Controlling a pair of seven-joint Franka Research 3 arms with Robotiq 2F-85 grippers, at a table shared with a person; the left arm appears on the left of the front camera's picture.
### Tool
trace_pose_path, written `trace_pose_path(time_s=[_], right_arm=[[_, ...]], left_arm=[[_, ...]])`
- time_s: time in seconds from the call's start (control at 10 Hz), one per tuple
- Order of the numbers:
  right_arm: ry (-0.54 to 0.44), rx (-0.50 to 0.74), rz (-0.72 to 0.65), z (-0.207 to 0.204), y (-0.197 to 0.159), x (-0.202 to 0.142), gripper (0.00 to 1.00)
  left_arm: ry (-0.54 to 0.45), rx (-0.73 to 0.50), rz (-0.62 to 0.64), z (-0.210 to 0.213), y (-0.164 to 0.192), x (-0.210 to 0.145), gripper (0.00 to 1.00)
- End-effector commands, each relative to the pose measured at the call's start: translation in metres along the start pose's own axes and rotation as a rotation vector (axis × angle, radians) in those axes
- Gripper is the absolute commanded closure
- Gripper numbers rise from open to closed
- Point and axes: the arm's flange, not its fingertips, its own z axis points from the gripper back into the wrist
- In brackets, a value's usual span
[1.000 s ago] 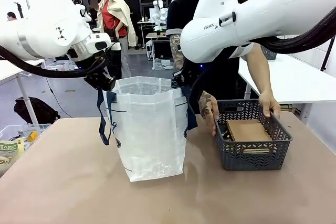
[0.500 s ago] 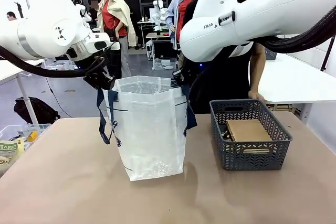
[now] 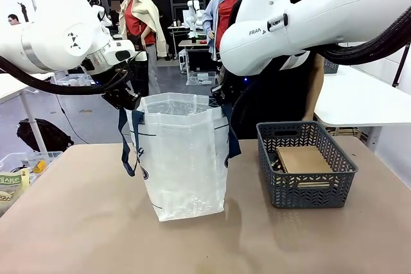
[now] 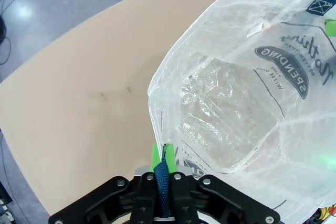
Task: Transfer purchased items from the store into the shopping bag.
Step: Move the Reusable shopping bag to the right side of the table.
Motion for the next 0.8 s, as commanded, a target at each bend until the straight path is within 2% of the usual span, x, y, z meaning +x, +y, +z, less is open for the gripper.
trace_pose_path(time_s=[0.0, 0.7], right_arm=[[0.002, 0.009, -0.011, -0.0001, -0.0022, -0.0031, 1.00], [0.002, 0.009, -0.011, -0.0001, -0.0022, -0.0031, 1.00]], left_arm=[[0.006, -0.002, 0.015, 0.0018, 0.0003, -0.0022, 1.00], [0.006, -0.002, 0.015, 0.0018, 0.0003, -0.0022, 1.00]])
